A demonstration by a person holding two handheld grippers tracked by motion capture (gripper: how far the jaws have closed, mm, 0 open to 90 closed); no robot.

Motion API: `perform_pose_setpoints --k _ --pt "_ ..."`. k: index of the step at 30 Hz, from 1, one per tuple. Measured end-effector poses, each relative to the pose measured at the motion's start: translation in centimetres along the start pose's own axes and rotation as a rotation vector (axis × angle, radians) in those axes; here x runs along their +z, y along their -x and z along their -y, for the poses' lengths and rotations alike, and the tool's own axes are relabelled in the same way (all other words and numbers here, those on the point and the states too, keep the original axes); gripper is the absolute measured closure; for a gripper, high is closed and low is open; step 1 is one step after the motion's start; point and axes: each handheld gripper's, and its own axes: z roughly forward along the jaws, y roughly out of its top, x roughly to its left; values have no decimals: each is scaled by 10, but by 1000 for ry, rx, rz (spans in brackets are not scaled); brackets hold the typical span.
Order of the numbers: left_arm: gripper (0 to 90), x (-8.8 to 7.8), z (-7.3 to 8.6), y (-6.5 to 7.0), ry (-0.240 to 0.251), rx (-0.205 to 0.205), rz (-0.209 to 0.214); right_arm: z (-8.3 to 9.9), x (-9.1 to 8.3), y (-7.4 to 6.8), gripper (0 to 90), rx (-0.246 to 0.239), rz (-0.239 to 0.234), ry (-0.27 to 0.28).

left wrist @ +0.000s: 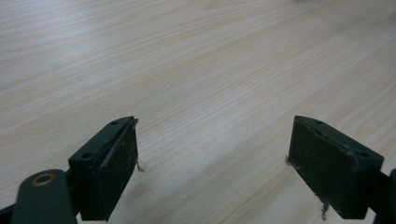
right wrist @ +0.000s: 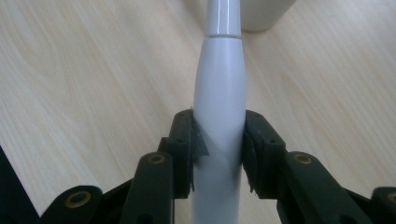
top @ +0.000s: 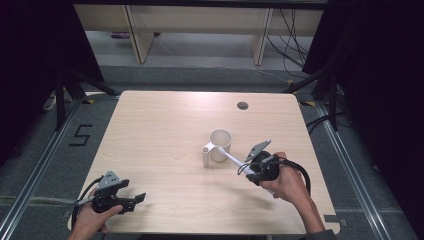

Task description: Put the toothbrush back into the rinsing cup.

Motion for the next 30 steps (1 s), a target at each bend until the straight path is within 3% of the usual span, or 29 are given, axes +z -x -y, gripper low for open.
perform_pose_setpoints --k 7,12,15,17,19,23,30 --pt "153 0 0 0 2 3 1 -2 -14 11 672 50 7 109" --pt "153 0 0 0 -3 -4 -1 -5 -21 19 672 100 42 190" --pt "153 1 0 0 6 0 1 -8 -22 24 672 95 46 214" --pt "153 0 0 0 -1 -4 -1 -11 -22 26 672 116 58 246" --pt "153 0 0 0 -2 -6 -1 -14 -22 30 672 103 58 267" --pt "153 0 0 0 -1 -3 -1 -21 -21 34 672 143 70 321" --pt "153 0 0 0 0 -2 1 -35 -20 39 672 151 74 385"
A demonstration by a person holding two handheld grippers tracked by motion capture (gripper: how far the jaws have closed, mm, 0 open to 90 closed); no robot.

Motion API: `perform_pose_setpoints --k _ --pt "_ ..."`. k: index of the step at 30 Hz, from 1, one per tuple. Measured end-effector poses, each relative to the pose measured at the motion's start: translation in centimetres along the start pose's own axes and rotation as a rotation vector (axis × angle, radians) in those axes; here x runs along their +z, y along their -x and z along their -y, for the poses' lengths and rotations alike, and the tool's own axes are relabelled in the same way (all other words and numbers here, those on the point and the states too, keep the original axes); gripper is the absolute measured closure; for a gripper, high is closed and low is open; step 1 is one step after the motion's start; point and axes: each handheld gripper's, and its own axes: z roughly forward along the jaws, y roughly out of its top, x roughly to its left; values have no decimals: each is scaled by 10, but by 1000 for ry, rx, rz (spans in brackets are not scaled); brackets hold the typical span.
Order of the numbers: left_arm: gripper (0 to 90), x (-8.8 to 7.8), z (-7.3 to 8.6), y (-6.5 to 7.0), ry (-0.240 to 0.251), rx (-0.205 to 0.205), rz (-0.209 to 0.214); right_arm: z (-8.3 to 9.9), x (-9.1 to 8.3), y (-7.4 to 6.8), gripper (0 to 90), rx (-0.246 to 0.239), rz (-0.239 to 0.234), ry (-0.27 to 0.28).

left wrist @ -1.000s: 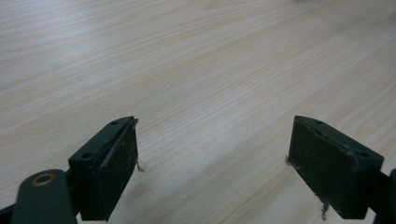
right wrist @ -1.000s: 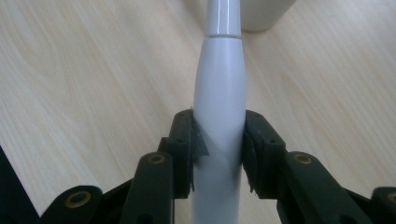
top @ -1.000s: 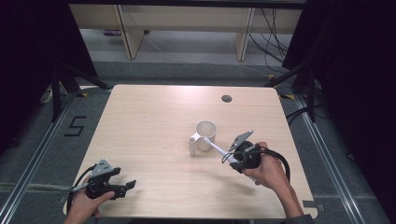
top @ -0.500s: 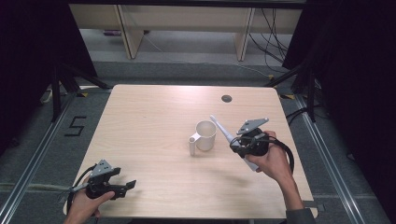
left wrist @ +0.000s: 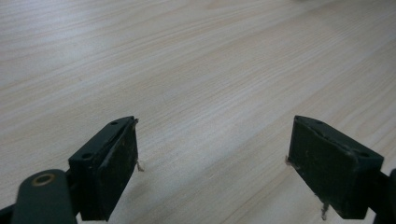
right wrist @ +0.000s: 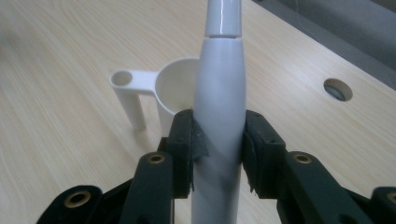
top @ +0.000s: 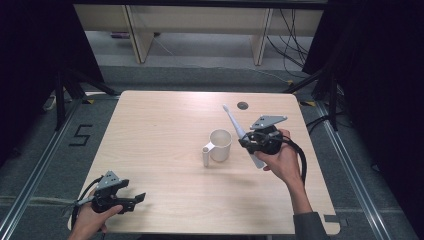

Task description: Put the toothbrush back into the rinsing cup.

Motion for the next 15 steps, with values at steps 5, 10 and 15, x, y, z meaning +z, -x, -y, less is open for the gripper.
perform_pose_setpoints --k 5,10,15 --pt "153 0 0 0 4 -3 0 -11 4 0 671 19 3 43" --pt "153 0 0 0 2 0 1 -19 9 1 672 30 6 88" --pt "153 0 0 0 1 1 2 -27 13 1 672 46 15 130"
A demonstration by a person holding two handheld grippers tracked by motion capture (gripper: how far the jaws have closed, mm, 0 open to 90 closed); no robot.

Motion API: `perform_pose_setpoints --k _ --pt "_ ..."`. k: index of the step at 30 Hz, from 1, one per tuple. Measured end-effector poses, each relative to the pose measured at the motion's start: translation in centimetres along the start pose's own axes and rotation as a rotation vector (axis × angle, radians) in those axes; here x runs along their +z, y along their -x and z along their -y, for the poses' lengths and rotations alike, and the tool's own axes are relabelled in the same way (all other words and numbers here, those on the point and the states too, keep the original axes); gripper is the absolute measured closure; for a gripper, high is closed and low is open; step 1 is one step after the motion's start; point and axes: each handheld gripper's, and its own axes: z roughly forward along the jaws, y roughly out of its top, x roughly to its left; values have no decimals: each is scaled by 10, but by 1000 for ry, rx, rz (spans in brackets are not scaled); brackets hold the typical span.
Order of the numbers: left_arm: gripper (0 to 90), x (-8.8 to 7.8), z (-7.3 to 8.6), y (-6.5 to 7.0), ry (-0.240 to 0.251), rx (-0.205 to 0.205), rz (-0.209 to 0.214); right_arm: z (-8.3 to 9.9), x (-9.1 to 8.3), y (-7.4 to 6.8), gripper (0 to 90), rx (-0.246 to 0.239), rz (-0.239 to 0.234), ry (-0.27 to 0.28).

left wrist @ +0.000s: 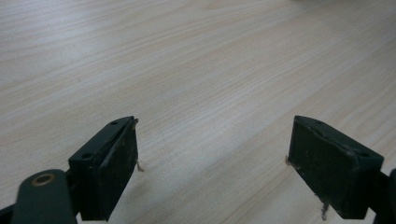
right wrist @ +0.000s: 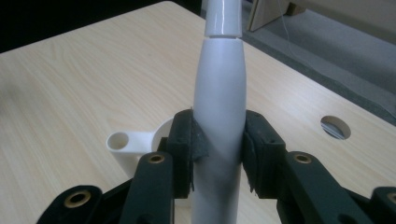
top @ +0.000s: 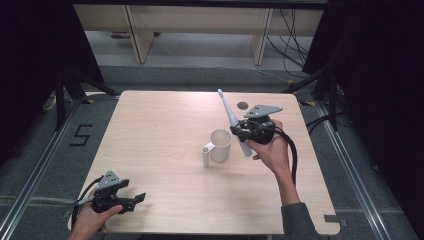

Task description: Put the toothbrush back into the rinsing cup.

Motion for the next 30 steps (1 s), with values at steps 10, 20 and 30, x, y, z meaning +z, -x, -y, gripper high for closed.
perform_pose_setpoints --k 10,20,30 --pt "153 0 0 0 0 0 2 -13 15 -3 672 38 -7 67" --pt "153 0 0 0 -1 -1 4 -28 30 -5 672 70 -19 138" --pt "153 1 0 1 9 -10 7 -34 47 -7 672 68 1 182"
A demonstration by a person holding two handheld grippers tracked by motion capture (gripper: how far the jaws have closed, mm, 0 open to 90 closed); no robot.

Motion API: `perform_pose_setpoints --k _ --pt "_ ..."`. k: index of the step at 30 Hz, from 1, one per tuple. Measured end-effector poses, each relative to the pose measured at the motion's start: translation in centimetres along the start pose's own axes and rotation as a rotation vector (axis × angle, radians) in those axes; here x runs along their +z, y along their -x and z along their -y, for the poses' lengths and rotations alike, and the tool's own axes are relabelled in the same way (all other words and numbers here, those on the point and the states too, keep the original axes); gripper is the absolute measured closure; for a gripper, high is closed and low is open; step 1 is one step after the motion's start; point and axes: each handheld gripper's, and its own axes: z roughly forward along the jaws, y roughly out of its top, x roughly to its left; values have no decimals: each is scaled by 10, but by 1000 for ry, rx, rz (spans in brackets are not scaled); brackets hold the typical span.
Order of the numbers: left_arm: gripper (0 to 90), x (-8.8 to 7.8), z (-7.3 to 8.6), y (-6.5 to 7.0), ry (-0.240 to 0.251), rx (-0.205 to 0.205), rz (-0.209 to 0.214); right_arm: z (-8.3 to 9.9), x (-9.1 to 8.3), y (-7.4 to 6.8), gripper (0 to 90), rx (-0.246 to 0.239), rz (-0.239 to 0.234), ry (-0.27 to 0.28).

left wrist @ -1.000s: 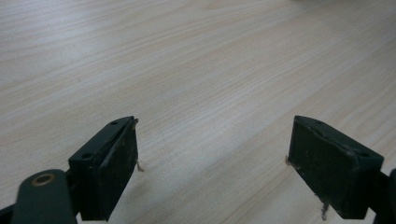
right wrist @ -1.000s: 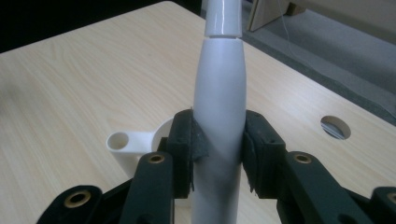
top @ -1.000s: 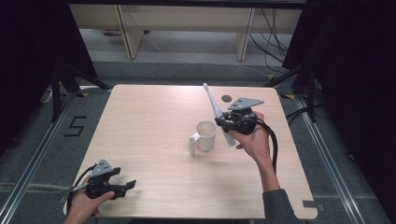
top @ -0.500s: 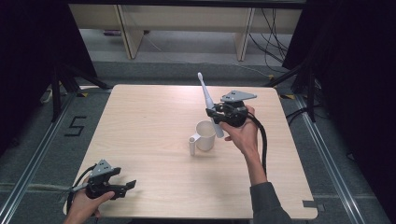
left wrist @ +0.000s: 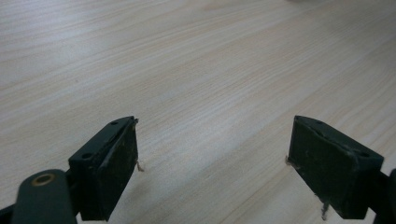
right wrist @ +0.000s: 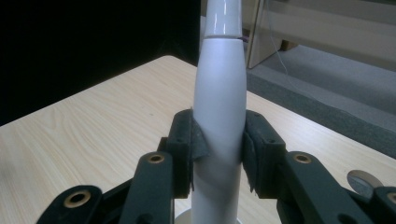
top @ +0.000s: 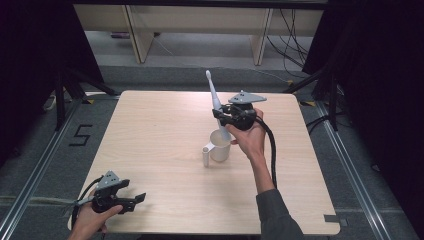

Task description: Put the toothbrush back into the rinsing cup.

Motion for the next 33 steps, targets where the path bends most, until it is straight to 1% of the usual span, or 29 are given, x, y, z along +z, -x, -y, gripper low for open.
perform_pose_setpoints --k 1,3,4,5,6,7,9,10,11,12,13,16,17,18,19,20,21,22,23,24,25,26,27,28,29,30,31,32,33 --pt "153 0 0 0 0 -1 0 0 1 0 672 1 -8 -6" --pt "153 0 0 0 0 0 1 1 6 -1 671 16 -14 5" --pt "153 -1 0 0 -4 5 1 2 7 0 671 6 -8 1" --pt "153 -1 0 -1 -7 9 1 2 8 -1 672 10 -12 -2" --pt "153 -1 0 -1 -4 6 1 3 10 -1 671 0 0 -1" --pt "153 -1 0 -1 -3 7 1 4 11 -1 672 3 -1 -4" --pt "153 -1 0 -1 -5 8 2 6 14 -2 671 21 0 1" --pt "153 -1 0 -1 -6 8 2 8 16 -2 671 33 -2 19" --pt "153 -1 0 -1 -4 8 1 10 17 -1 671 35 0 12" --pt "153 0 0 0 6 -1 1 12 19 0 671 22 12 16" --pt "153 0 0 0 5 1 1 14 20 0 671 48 15 5" --pt "153 0 0 0 5 -2 4 20 23 2 671 31 15 5" --pt "153 -1 0 -1 -8 11 2 22 24 1 671 41 16 5" --pt "153 -1 0 -1 -4 9 0 24 24 0 671 57 15 -4" --pt "153 0 0 0 5 0 0 26 25 2 671 28 16 4" --pt "153 0 0 0 4 0 0 28 25 2 671 44 21 -3" --pt "153 -2 0 -2 -16 22 0 30 25 1 670 63 24 -12" --pt "153 -1 0 -1 -12 14 0 32 27 1 671 60 21 -6" --pt "153 0 0 0 -2 5 -1 33 26 2 670 51 23 -17" --pt "153 -1 0 -1 -5 8 -1 35 28 1 671 72 17 -10" --pt "153 -1 0 -1 -5 9 -1 37 27 1 671 67 22 -24" --pt "153 -1 0 -1 -4 19 1 40 29 1 670 51 16 -23" --pt "153 -1 0 -1 -4 20 3 42 30 0 670 60 24 -17" --pt "153 1 1 0 10 3 3 44 30 0 671 65 21 -24" --pt "153 1 1 0 10 2 3 45 31 1 671 43 21 -29" --pt "153 0 0 -1 4 8 2 48 32 -1 670 73 24 -17" --pt "153 -1 0 -1 -10 17 0 49 32 0 670 53 16 -30" --pt "153 -1 0 -1 -13 12 1 50 34 1 670 38 11 -27" --pt "153 0 0 0 0 0 1 51 33 -1 670 63 14 -38"
